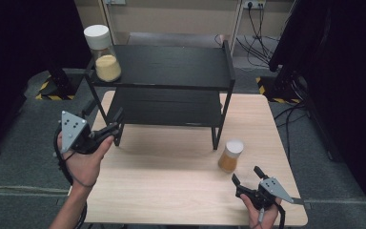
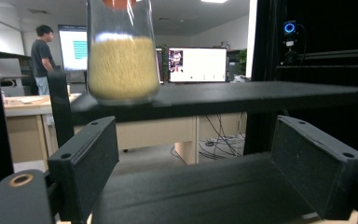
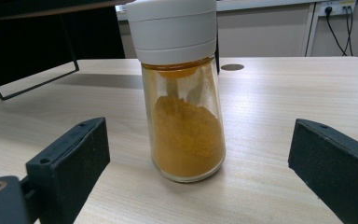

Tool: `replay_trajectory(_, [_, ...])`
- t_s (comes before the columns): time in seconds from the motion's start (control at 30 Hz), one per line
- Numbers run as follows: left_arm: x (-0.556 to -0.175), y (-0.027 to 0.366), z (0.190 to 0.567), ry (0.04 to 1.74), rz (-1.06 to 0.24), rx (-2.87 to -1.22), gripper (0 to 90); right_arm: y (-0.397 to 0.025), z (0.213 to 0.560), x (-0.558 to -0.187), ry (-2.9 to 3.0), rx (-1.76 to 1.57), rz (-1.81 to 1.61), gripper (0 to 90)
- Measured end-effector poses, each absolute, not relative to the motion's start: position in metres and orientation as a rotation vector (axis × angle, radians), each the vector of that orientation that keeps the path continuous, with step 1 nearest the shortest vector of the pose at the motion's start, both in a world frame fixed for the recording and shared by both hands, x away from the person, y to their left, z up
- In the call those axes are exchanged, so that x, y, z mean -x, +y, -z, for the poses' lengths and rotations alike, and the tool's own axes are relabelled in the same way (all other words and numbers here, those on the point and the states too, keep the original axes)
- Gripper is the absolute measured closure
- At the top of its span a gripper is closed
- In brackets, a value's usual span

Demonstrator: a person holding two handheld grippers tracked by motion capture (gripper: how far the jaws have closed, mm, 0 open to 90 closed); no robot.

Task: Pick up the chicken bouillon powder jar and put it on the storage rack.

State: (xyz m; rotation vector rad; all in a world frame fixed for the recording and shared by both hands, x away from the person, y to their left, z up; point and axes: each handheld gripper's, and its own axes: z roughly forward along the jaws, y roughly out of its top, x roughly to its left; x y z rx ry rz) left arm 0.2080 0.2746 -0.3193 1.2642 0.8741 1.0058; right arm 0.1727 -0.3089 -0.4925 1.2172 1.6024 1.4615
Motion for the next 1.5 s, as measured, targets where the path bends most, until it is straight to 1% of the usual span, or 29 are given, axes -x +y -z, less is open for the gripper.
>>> replay_trajectory(0.6, [-0.191,0.279,0.388,0.878,-0.933,-1.286,13.1,-0.309,0.492,-0.173,1.604,-1.214,-1.460,5.4])
replay_trajectory(0.97, [-0.186,0.278,0.417,0.894,-0.924,-1.288,12.8,-0.309,0.492,-0.173,1.605,-1.213,-1.460,5.4])
replay_trajectory(1.37, [-0.182,0.275,0.451,0.916,-0.876,-1.310,11.9,-0.308,0.493,-0.172,1.604,-1.209,-1.459,5.4])
replay_trajectory(1.5, [-0.180,0.275,0.461,0.925,-0.858,-1.339,11.7,-0.309,0.493,-0.172,1.605,-1.211,-1.460,5.3])
